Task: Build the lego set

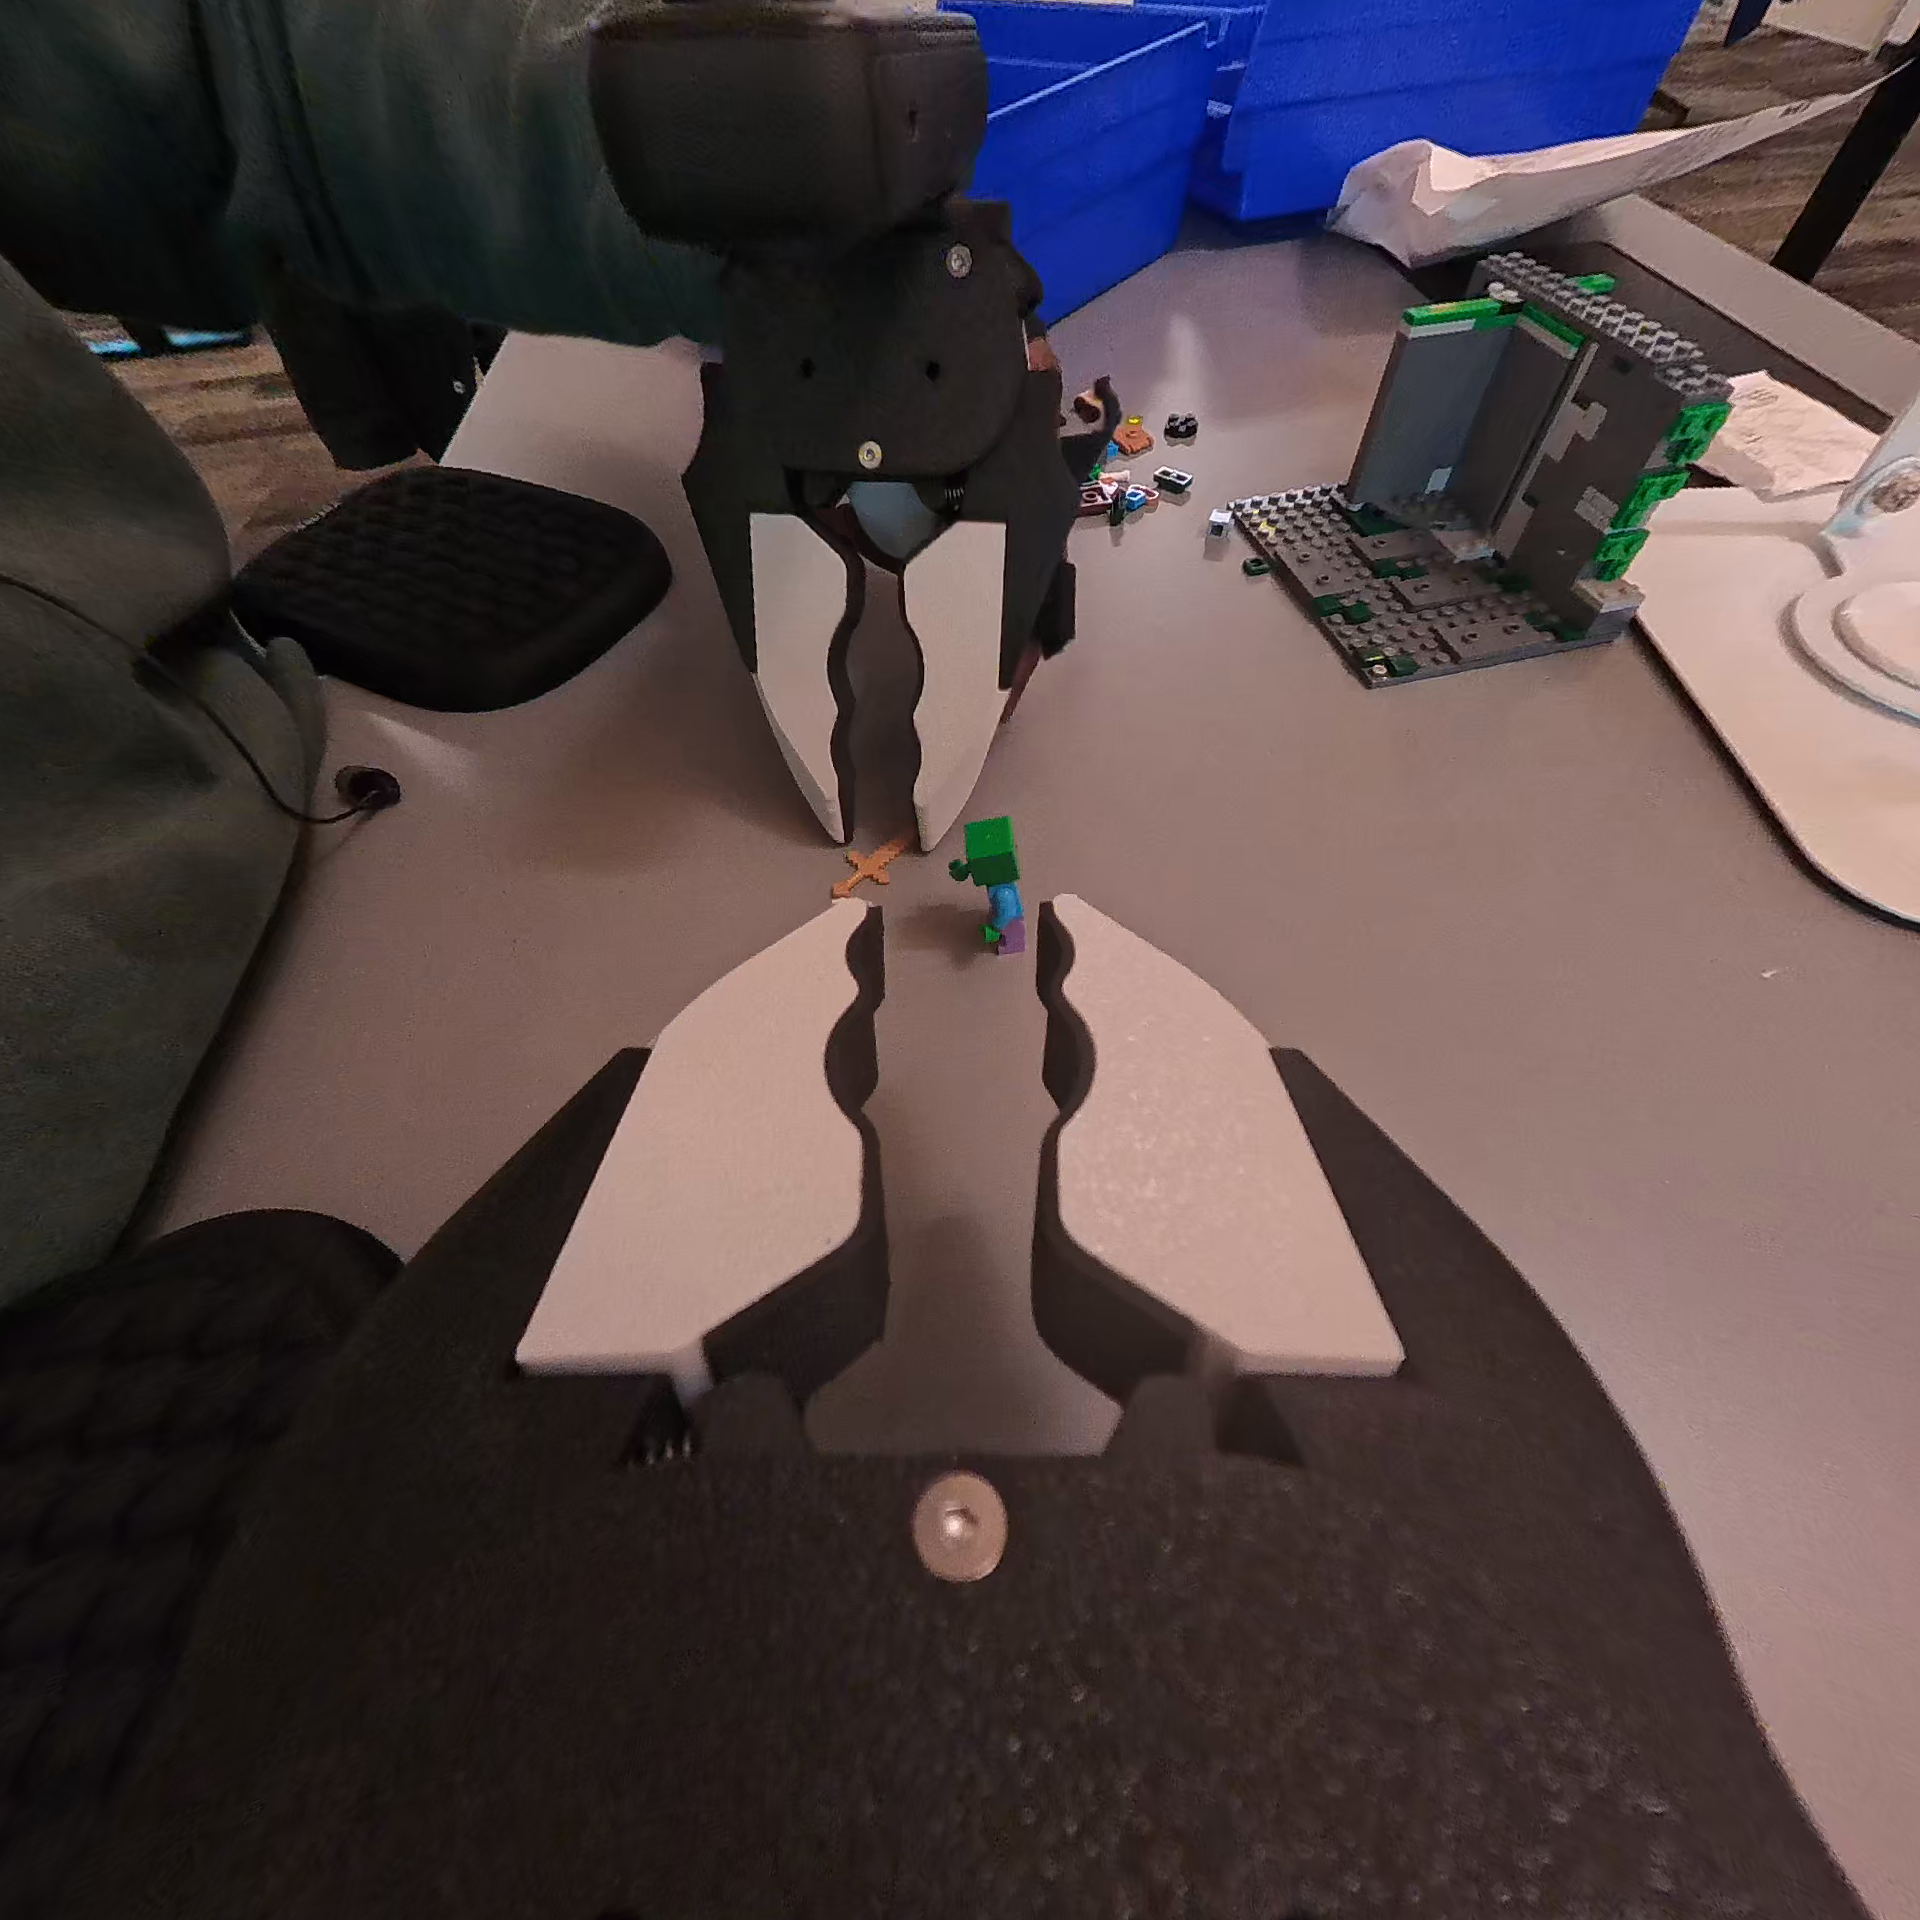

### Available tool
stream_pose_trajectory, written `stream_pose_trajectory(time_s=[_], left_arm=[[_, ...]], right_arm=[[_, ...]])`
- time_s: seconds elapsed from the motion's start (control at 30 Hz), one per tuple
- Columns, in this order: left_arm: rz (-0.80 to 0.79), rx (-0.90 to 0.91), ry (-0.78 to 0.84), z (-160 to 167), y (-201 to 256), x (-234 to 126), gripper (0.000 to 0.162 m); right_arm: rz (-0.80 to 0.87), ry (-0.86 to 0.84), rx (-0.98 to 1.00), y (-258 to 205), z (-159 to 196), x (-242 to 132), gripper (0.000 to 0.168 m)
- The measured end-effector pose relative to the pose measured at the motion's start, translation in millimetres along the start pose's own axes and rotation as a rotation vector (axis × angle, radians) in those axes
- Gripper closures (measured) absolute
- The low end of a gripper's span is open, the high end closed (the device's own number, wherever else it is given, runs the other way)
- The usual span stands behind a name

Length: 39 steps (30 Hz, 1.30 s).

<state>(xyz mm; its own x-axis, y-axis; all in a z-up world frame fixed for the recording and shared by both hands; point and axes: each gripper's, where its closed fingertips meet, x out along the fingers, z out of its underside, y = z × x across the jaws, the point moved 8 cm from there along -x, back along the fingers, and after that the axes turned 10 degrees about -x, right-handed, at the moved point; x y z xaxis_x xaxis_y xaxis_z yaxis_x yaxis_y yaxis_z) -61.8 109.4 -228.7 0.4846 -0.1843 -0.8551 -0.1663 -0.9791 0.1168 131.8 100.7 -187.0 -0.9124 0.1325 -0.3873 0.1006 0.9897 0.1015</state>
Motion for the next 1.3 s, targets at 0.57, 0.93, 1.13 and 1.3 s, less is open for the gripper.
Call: stream_pose_trajectory(time_s=[0.57, 0.93, 1.13, 1.3], left_arm=[[-0.104, 0.083, 0.033, -6.8, 19.8, -4.5, 0.158], [-0.325, 0.326, 0.037, -47.3, 61.3, -32.5, 0.158], [-0.266, 0.136, 0.194, -43.1, 54.4, -39.3, 0.155], [-0.162, -0.247, 0.467, -26.1, 39.4, -45.5, 0.147]], right_arm=[[-0.101, -0.056, -0.006, -24.9, -3.3, 24.7, 0.142], [-0.216, -0.075, 0.137, -50.0, -13.6, 57.2, 0.158], [-0.129, -0.074, 0.045, -45.2, -13.6, 51.7, 0.166], [-0.011, -0.034, -0.097, -43.0, -16.6, 48.9, 0.166]])
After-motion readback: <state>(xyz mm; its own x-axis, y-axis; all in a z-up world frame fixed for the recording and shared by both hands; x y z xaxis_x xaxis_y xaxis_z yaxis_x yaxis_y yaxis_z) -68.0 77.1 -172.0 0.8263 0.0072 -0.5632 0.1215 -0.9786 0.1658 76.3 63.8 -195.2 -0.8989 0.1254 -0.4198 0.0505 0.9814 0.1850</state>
